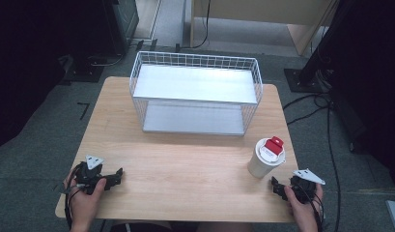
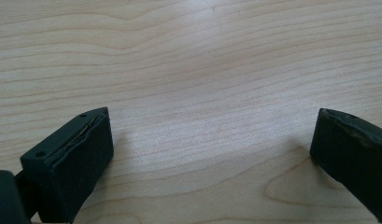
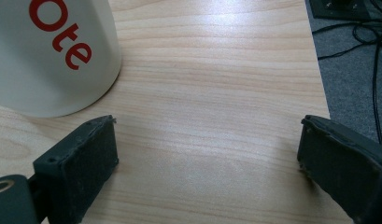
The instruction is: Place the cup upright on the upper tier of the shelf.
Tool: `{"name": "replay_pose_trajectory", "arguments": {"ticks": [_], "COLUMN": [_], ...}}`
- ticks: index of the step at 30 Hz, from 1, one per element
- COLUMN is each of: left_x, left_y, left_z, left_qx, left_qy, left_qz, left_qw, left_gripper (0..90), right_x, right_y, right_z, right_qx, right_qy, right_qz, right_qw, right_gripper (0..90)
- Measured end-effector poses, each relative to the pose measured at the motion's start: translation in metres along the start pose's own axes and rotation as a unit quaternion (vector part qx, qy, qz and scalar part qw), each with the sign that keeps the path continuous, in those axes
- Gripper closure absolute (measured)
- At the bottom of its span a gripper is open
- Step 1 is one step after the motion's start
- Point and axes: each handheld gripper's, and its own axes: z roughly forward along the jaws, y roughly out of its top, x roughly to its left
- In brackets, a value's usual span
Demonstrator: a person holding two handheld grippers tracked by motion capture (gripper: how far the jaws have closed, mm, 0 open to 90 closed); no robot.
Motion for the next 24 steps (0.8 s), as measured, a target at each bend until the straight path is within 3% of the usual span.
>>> {"name": "replay_pose_trajectory", "arguments": {"ticks": [3, 9, 14, 24], "left_x": [0.000, 0.000, 0.000, 0.000], "left_y": [0.000, 0.000, 0.000, 0.001], "left_z": [0.000, 0.000, 0.000, 0.000], "left_qx": [0.000, 0.000, 0.000, 0.000], "left_qy": [0.000, 0.000, 0.000, 0.001], "left_qz": [0.000, 0.000, 0.000, -0.001], "left_qw": [1.0000, 1.0000, 1.0000, 1.0000], "left_gripper": [0.0, 0.0, 0.0, 0.0], "right_x": [0.001, 0.006, 0.015, 0.028], "right_y": [0.001, 0.004, 0.007, 0.011], "right_z": [0.001, 0.000, -0.009, -0.017], "right_qx": [0.001, 0.002, -0.016, -0.039], "right_qy": [-0.011, -0.002, 0.018, 0.058], "right_qz": [0.008, -0.001, -0.027, -0.043], "right_qw": [0.9999, 1.0000, 0.9994, 0.9966], "right_gripper": [2.5, 3.7, 4.6, 4.9]}}
